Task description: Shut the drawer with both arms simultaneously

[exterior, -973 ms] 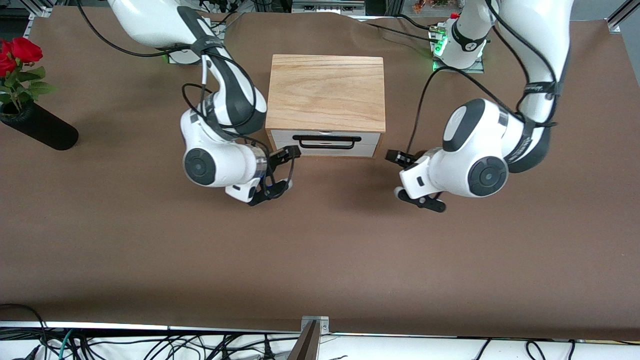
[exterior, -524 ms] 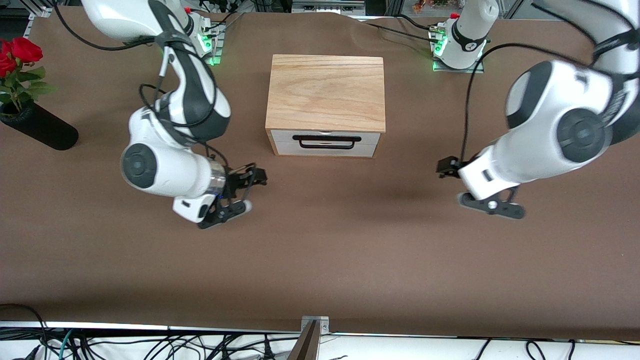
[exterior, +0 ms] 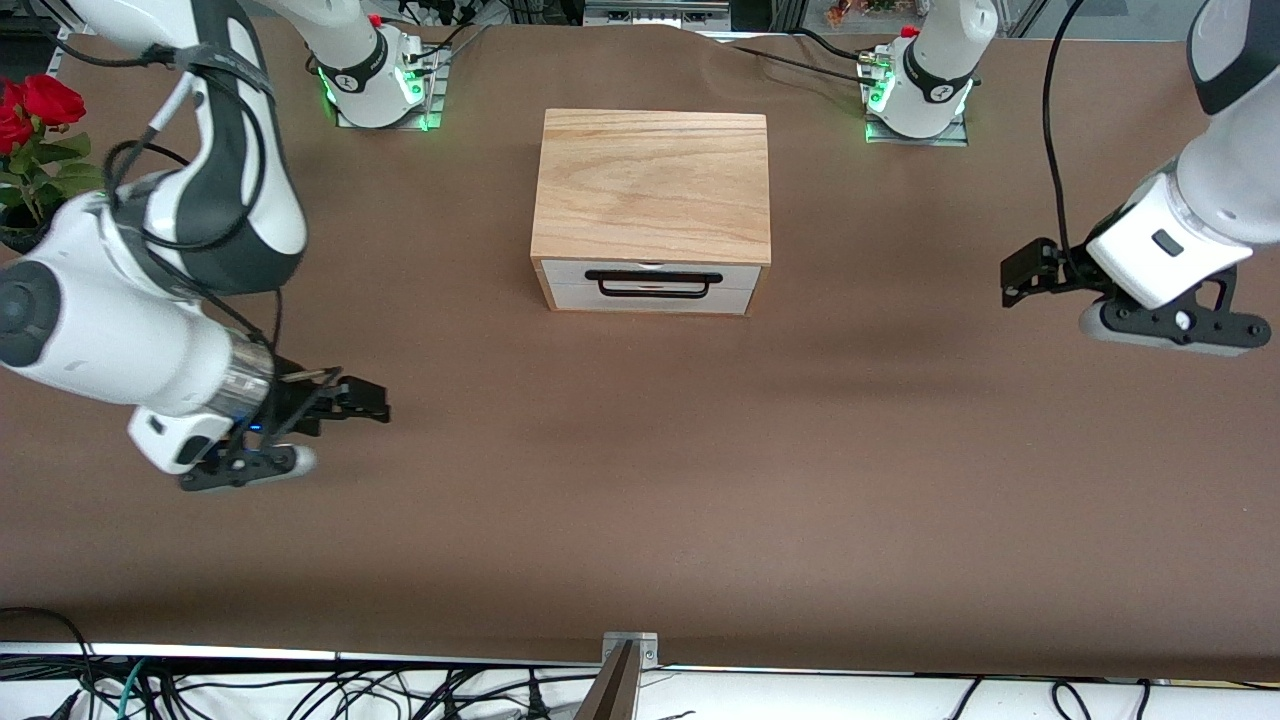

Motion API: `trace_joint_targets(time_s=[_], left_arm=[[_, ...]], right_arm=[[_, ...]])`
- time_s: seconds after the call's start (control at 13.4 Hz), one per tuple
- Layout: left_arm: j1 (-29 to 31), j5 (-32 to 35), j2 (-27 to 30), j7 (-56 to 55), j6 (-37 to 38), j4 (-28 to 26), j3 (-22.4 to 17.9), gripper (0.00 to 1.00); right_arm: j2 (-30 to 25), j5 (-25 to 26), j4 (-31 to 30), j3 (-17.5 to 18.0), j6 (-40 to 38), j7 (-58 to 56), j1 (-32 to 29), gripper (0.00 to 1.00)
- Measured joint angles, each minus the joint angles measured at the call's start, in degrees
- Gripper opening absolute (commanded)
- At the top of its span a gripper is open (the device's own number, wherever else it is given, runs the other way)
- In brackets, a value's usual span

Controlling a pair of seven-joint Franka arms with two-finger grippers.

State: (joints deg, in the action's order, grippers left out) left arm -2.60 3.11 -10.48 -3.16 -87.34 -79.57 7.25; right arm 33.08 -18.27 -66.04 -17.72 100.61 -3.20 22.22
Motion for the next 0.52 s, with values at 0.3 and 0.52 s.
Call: trace_joint_targets(time_s=[0.3,0.52], left_arm=[[0.12,0.51,8.13,-0.07,-9.18,-11.17,-0.05,1.00],[2.23,-0.99,10.02,0.00,-9.58,-13.61,-0.33,1.00]], right_arm=[[-4.25,10.26,-0.11,-0.47,0.03,0.15,-1.55,1.00],[-10.43,16.05,-3.28,3.27,-0.11,0.10,-7.21,1.00]])
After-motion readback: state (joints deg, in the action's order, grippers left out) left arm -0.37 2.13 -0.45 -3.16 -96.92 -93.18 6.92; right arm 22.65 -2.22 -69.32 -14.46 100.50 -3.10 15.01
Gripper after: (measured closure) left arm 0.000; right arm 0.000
